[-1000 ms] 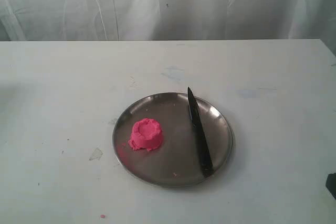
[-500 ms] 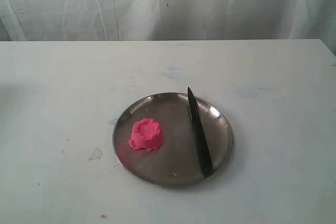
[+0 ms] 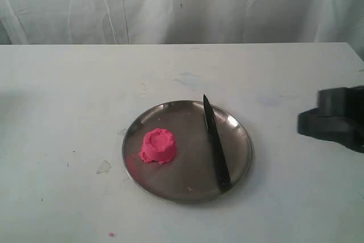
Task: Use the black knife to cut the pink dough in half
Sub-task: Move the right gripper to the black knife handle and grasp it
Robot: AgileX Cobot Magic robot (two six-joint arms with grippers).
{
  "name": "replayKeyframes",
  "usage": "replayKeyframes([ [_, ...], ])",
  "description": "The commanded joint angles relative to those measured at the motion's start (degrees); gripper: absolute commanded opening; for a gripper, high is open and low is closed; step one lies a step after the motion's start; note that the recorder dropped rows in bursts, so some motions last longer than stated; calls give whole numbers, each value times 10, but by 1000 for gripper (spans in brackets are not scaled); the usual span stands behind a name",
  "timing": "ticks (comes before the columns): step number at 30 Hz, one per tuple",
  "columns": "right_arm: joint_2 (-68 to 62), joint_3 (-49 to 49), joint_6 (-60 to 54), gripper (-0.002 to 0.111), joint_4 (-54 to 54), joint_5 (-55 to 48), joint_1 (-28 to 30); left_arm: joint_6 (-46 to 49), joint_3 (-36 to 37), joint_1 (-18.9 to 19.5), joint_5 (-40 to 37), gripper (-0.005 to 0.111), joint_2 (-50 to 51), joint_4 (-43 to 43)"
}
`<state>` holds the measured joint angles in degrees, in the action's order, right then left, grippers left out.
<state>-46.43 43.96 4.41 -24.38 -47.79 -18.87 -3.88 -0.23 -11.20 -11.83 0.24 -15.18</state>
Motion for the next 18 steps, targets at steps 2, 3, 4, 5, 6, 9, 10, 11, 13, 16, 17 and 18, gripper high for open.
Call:
replayKeyframes([
  [2, -170, 20, -119, 48, -107, 69, 0, 3, 2, -3, 2, 0, -2, -1],
  [3, -193, 22, -133, 53, -133, 86, 4, 3, 2, -3, 2, 0, -2, -1],
  [4, -221, 25, -151, 57, -153, 96, 11, 3, 2, -3, 2, 0, -2, -1],
  [5, -249, 31, -173, 58, -168, 97, 19, 3, 2, -3, 2, 0, -2, -1],
  [6, -272, 38, -191, 58, -183, 93, 26, 3, 2, -3, 2, 0, -2, -1],
  [9, -364, 65, -250, 58, -223, 66, 46, 3, 2, -3, 2, 0, -2, -1],
  [10, -391, 78, -266, 58, -232, 63, 55, 3, 2, -3, 2, 0, -2, -1],
  [11, -418, 88, -281, 58, -235, 61, 60, 3, 2, -3, 2, 0, -2, -1],
  [13, -465, 113, -301, 58, -235, 60, 64, 3, 2, -3, 2, 0, -2, -1],
  [16, -518, 141, -321, 58, -228, 56, 64, 3, 2, -3, 2, 0, -2, -1],
  [17, -531, 148, -327, 58, -223, 55, 64, 3, 2, -3, 2, 0, -2, -1],
  [18, -545, 155, -330, 58, -218, 55, 64, 3, 2, -3, 2, 0, -2, -1],
])
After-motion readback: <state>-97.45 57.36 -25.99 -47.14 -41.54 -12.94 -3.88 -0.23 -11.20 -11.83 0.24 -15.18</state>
